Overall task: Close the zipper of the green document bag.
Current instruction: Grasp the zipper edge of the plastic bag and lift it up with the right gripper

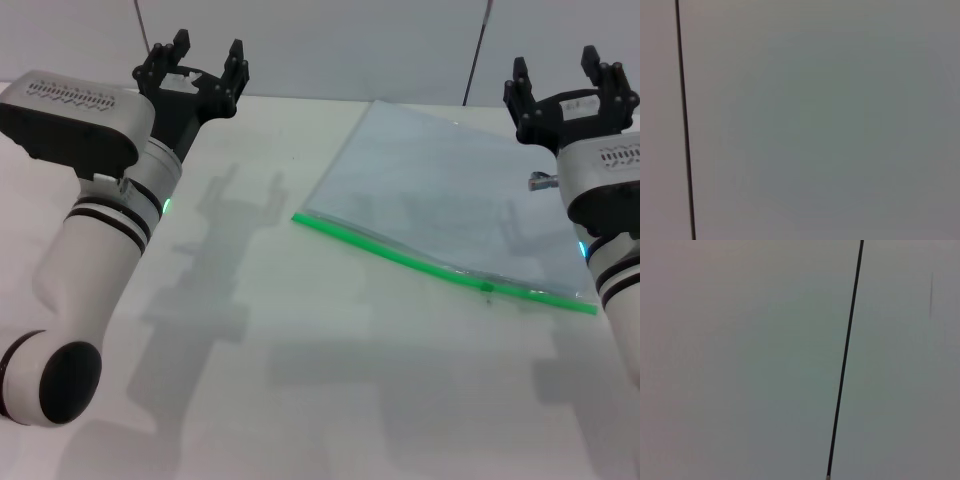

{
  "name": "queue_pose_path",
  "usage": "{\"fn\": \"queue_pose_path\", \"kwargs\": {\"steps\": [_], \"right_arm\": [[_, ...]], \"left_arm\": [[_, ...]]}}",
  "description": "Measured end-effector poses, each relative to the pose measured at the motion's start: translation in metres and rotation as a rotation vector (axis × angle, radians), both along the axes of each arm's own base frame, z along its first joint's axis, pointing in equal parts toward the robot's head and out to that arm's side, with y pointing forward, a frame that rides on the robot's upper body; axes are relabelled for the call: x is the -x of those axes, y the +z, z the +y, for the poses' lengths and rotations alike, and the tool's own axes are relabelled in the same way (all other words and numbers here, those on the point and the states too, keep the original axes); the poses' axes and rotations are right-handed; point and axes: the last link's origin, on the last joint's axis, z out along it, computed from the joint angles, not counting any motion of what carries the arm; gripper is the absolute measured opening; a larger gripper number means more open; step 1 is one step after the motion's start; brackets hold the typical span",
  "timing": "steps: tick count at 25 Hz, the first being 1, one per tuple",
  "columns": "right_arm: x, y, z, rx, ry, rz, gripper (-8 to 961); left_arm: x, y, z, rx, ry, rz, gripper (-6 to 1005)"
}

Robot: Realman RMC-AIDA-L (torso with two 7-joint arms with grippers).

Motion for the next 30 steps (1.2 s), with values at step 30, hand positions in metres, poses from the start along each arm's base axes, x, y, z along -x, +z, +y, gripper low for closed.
{"fn": "queue_pose_path", "kwargs": {"steps": [30], "right_arm": [[-0.010,0.014,-0.019,0.216,0.057,-0.057,697]], "left_arm": [[-0.005,0.008,-0.012,0.117,-0.012,-0.022,649]]}}
